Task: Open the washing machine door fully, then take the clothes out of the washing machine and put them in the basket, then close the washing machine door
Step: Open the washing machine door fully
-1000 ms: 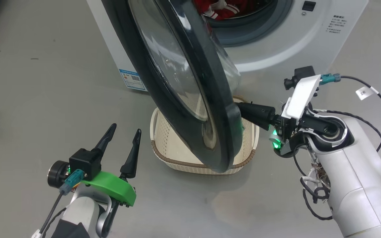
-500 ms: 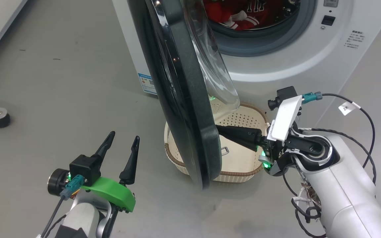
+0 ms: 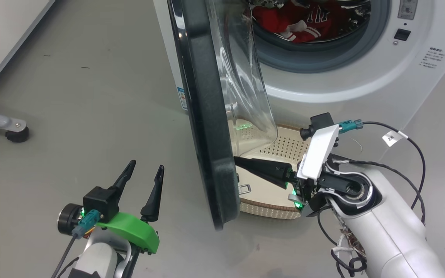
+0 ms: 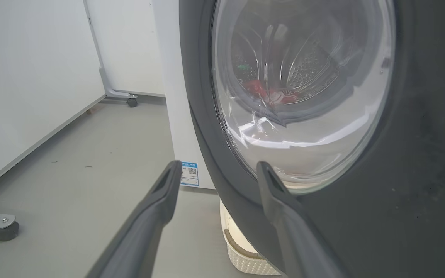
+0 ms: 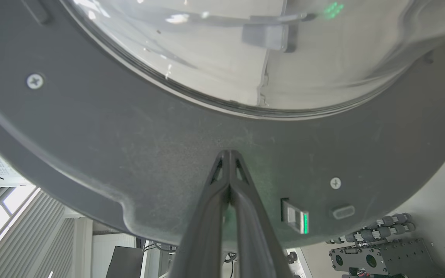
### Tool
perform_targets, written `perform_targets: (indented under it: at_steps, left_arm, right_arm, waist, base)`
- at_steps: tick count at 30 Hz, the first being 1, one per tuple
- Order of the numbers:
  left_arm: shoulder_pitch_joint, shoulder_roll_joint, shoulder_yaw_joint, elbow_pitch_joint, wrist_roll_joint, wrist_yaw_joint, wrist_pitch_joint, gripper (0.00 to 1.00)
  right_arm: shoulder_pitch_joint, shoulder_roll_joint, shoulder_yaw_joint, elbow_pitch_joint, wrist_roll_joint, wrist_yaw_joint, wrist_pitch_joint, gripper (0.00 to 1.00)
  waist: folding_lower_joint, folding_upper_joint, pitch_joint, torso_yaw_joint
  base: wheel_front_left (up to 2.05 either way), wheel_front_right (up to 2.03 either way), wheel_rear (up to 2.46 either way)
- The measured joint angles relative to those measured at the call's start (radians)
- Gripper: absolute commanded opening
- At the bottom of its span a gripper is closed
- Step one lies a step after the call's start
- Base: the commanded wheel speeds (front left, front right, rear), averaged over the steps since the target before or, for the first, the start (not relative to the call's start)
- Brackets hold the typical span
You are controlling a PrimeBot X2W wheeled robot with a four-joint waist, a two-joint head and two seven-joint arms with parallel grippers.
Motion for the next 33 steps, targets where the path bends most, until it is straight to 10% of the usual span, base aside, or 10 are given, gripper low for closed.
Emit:
perform_targets:
  at_steps: [26, 27, 29, 30, 33]
  left_arm:
    - [0.026, -0.001, -0.004, -0.012, -0.021, 0.020, 0.000, 1.00]
    - [0.028, -0.001, -0.002, -0.012, -0.021, 0.021, 0.000, 1.00]
    - [0.033, -0.002, 0.007, -0.018, -0.023, 0.028, 0.000, 1.00]
    - [0.033, -0.001, 0.007, -0.019, -0.023, 0.029, 0.000, 1.00]
    - [0.035, -0.001, 0.009, -0.022, -0.023, 0.030, 0.000, 1.00]
  right_arm:
    - [0.013, 0.006, 0.070, -0.045, 0.029, 0.000, -0.180, 0.00]
    - [0.016, 0.006, 0.061, -0.049, 0.029, 0.000, -0.191, 0.28]
    - [0.030, 0.006, 0.048, -0.055, 0.029, 0.000, -0.211, 0.50]
    - [0.038, 0.007, 0.037, -0.056, 0.028, 0.000, -0.224, 0.91]
    - [0.065, 0.006, 0.001, -0.066, 0.026, 0.000, -0.263, 1.00]
  waist:
    - [0.0000, 0.0000, -0.008, 0.032]
    - [0.0000, 0.0000, -0.009, 0.030]
    - [0.0000, 0.0000, -0.009, 0.026]
    - [0.0000, 0.0000, -0.009, 0.022]
    - [0.0000, 0.0000, -0.009, 0.016]
  base:
    - [0.00, 0.00, 0.00]
    - [0.00, 0.00, 0.00]
    - [0.00, 0.00, 0.00]
    - [0.00, 0.00, 0.00]
    - [0.00, 0.00, 0.00]
